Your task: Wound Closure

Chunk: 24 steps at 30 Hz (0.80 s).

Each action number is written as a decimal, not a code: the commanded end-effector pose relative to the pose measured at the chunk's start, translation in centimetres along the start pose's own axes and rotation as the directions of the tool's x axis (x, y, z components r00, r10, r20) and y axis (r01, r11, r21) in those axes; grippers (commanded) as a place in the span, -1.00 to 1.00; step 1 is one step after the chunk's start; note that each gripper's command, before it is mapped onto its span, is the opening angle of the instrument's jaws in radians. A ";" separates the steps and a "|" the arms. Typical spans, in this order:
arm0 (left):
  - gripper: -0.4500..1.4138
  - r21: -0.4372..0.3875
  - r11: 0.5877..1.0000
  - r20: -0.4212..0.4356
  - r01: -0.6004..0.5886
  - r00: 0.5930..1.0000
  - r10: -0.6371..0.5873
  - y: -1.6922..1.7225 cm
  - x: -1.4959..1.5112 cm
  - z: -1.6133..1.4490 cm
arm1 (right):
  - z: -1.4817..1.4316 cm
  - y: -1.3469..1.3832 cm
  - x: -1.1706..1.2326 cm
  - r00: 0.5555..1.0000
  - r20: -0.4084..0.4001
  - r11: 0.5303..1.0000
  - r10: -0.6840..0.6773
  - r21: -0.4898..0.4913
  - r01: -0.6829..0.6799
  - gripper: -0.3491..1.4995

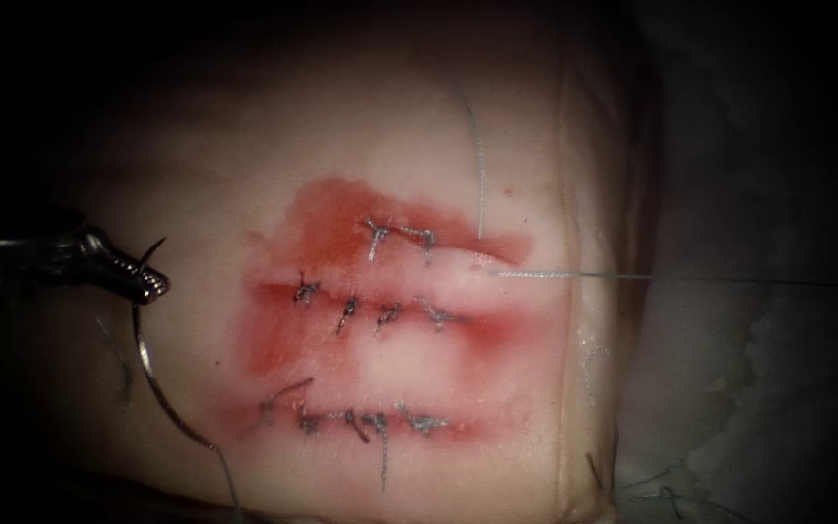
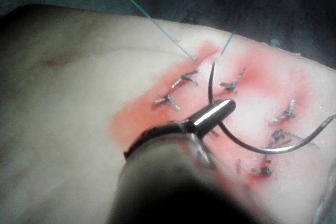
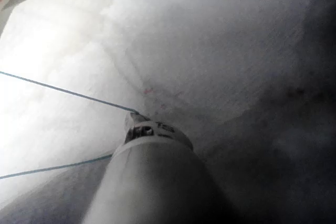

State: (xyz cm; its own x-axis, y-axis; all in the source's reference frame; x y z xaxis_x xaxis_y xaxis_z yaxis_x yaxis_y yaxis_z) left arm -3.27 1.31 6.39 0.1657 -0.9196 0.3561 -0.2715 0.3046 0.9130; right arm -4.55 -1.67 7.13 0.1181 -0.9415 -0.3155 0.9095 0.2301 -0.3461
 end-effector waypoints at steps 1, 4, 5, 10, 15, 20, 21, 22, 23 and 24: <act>-1.00 0.001 1.000 0.000 -0.004 1.000 0.004 0.07 -0.04 0.04 | 0.05 -0.12 0.03 1.000 0.001 1.000 -0.004 0.015 0.004 -1.00; -1.00 0.001 1.000 0.000 -0.004 1.000 0.004 0.07 -0.04 0.05 | 0.01 -0.21 0.03 1.000 0.004 0.999 -0.009 0.035 0.009 -1.00; -1.00 0.001 1.000 0.000 -0.004 1.000 0.004 0.07 -0.04 0.05 | 0.00 -0.22 0.02 1.000 0.006 0.999 -0.009 0.035 0.009 -1.00; -1.00 0.001 1.000 0.001 -0.003 1.000 0.003 0.07 -0.04 0.07 | -0.03 0.02 0.04 0.971 0.061 0.973 -0.230 0.030 0.228 -0.26; -1.00 -0.003 1.000 0.000 -0.004 1.000 0.004 0.10 -0.06 0.11 | -0.46 0.58 -0.25 0.876 0.241 0.902 -0.417 -0.006 0.432 0.49; -1.00 -0.190 0.979 -0.117 -0.076 0.992 0.055 0.29 -0.10 0.13 | -0.83 1.55 -0.55 0.873 0.389 0.931 -0.294 -0.089 0.353 0.40; -1.00 -0.229 0.970 -0.142 -0.087 0.988 0.055 0.32 -0.11 0.12 | -0.85 1.68 -0.56 0.865 0.411 0.924 -0.287 -0.119 0.364 0.40; -1.00 -0.266 0.959 -0.169 -0.098 0.984 0.054 0.35 -0.10 0.11 | -0.88 1.81 -0.56 0.860 0.436 0.918 -0.266 -0.158 0.364 0.49; -1.00 -0.297 0.948 -0.196 -0.110 0.979 0.052 0.39 -0.09 0.09 | -0.91 1.96 -0.54 0.856 0.472 0.908 -0.211 -0.230 0.350 0.58; -1.00 -0.325 0.937 -0.226 -0.124 0.973 0.051 0.43 -0.06 0.08 | -0.94 2.07 -0.51 0.854 0.496 0.898 -0.158 -0.287 0.333 0.60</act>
State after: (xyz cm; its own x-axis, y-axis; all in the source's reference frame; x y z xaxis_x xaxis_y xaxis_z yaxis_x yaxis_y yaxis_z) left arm -3.40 1.42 6.74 0.3788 -0.8165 0.4358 0.0467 0.4871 0.8721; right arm -3.26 -0.39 5.73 0.1802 -0.9537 0.2407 0.7373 -0.0311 -0.6749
